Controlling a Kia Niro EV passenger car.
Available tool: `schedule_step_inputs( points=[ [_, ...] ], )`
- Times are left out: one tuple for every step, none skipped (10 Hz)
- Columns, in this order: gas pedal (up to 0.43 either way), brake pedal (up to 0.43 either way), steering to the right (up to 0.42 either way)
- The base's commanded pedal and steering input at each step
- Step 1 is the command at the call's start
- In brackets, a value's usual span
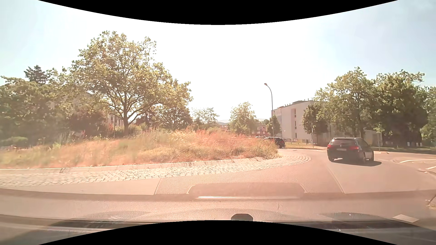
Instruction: Follow the waypoints while adhering to traffic rules and regulations
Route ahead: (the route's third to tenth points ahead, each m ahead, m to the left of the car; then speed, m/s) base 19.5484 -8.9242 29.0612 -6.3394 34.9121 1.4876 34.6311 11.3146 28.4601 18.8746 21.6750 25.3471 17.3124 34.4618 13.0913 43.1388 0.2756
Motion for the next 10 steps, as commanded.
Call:
schedule_step_inputs(
  points=[
    [0.000, 0.122, 0.179],
    [0.000, 0.110, 0.179],
    [0.000, 0.073, 0.179],
    [0.000, 0.000, 0.179],
    [0.000, 0.000, 0.179],
    [0.000, 0.000, 0.180],
    [0.000, 0.000, 0.181],
    [0.000, 0.000, 0.182],
    [0.047, 0.000, 0.183],
    [0.079, 0.000, 0.185]
  ],
)
